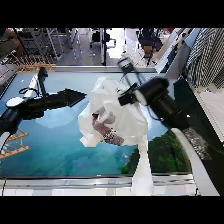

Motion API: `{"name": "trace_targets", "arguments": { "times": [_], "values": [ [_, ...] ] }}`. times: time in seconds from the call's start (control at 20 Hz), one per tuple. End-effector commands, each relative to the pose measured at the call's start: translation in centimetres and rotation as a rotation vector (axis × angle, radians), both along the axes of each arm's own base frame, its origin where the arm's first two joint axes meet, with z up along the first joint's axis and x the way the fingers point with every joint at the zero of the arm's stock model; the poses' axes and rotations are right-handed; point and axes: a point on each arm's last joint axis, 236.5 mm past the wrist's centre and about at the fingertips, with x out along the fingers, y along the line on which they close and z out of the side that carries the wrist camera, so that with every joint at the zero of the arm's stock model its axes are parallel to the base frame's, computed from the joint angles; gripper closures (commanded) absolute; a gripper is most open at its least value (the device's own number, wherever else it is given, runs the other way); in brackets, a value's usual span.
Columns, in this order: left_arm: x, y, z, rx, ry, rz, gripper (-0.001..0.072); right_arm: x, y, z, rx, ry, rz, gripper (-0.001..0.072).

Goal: Fold the clothes and pants, and hang the long-sleeved shirts on hangers.

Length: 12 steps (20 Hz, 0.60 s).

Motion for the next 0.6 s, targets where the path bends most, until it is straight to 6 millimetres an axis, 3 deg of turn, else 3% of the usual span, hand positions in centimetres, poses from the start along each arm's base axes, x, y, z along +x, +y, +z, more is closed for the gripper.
{"name": "trace_targets", "arguments": {
  "times": [0.0, 0.1, 0.2, 0.25, 0.35, 0.45, 0.55],
  "values": [
    [-5.0, -2.6, 0.1, 0.008, 0.062, -0.196, 0.0225, 1.9, -2.9, 5.9, 0.245, -0.137, -0.192, 0.0695],
    [-7.9, -3.0, 0.4, -0.007, 0.097, -0.316, 0.0229, 1.9, -7.2, 10.5, 0.281, -0.233, -0.268, 0.0695],
    [-9.8, -2.9, 0.7, -0.014, 0.115, -0.395, 0.0306, 0.6, -14.0, 14.2, 0.268, -0.301, -0.41, 0.0695],
    [-10.3, -2.8, 0.8, -0.015, 0.112, -0.41, 0.0306, -0.7, -17.7, 14.9, 0.247, -0.295, -0.502, 0.0695],
    [-10.5, -2.8, 1.1, -0.013, 0.101, -0.411, 0.0306, -5.2, -25.7, 14.2, 0.194, -0.217, -0.733, 0.0695],
    [-10.7, -2.8, 1.4, -0.011, 0.089, -0.412, 0.0306, -11.3, -33.3, 12.9, 0.123, -0.112, -0.997, 0.0695],
    [-10.9, -2.8, 1.5, -0.011, 0.087, -0.417, 0.0306, -18.2, -39.8, 13.3, 0.041, -0.078, -1.256, 0.0695]
  ]
}}
